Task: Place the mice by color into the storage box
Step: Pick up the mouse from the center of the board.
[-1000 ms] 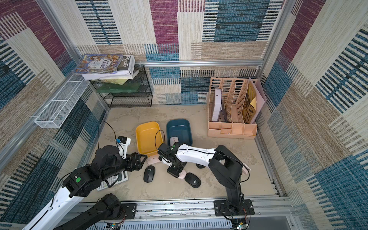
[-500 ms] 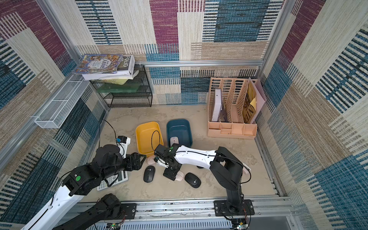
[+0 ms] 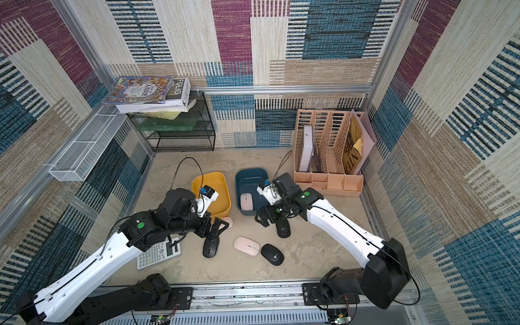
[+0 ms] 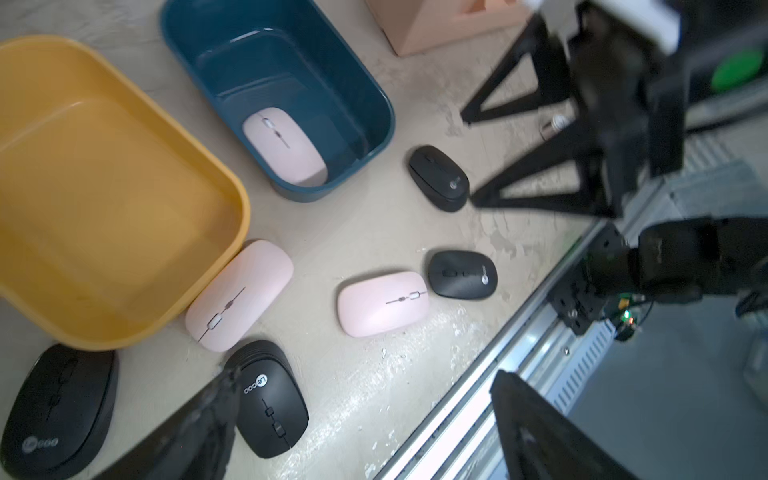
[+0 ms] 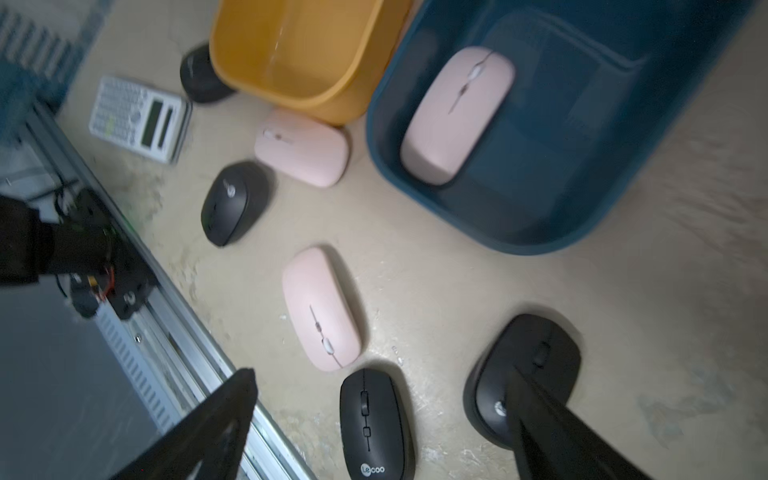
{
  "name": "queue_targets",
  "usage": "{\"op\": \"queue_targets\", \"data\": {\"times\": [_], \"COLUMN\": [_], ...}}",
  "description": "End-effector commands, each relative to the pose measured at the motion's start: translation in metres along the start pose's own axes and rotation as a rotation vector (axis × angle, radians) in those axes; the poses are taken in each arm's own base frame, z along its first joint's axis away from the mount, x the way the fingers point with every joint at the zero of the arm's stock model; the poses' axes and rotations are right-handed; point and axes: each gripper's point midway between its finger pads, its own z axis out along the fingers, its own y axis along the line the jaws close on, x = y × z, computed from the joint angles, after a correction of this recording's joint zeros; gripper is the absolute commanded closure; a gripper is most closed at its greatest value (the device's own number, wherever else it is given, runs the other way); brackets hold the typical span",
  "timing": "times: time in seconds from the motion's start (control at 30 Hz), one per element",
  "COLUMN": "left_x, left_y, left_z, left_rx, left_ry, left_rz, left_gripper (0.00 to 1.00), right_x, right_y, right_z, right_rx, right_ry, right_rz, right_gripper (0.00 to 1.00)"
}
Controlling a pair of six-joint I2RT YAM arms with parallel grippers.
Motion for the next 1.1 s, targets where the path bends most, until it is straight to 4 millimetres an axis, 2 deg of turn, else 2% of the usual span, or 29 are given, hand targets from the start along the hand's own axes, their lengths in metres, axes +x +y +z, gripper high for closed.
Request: {"op": "queue_targets", "data": {"times": [0.0, 0.13, 0.2, 0.27, 0.4, 0.53, 0.8, 1.07], "left_x": [0.012, 0.049, 0.066, 0.073, 0.078, 0.071, 0.093, 0.084], "left_y": [-0.024, -0.048, -0.049, -0.043, -0.030, -0.025, -0.019, -0.017], "left_z": [0.015, 0.048, 0.066, 0.080, 0.103, 0.119, 0.151, 0.170], "left_rx": [0.089, 0.123, 0.111, 0.075, 0.025, -0.004, 0.044, 0.048], "left_ry": [0.073, 0.213, 0.299, 0.379, 0.468, 0.475, 0.548, 0.525], "left_rz": [0.276, 0.557, 0.661, 0.711, 0.810, 0.902, 0.972, 0.993], "left_gripper": [0.01, 0.00, 0.00, 0.00, 0.01, 0.01, 0.00, 0.00], "right_x": [-0.010, -0.004, 0.001, 0.005, 0.010, 0.013, 0.021, 0.024], "right_y": [-0.008, -0.037, -0.045, -0.049, -0.050, -0.048, -0.045, -0.041], "right_z": [-0.028, -0.050, -0.053, -0.052, -0.050, -0.048, -0.047, -0.047], "right_rx": [-0.085, -0.028, -0.048, -0.058, -0.060, -0.076, -0.087, -0.101], "right_ry": [-0.121, -0.191, -0.198, -0.191, -0.172, -0.169, -0.165, -0.167], "right_rz": [0.141, 0.232, 0.279, 0.301, 0.308, 0.307, 0.308, 0.308], "right_gripper": [0.04, 0.04, 0.04, 0.04, 0.04, 0.04, 0.04, 0.04]}}
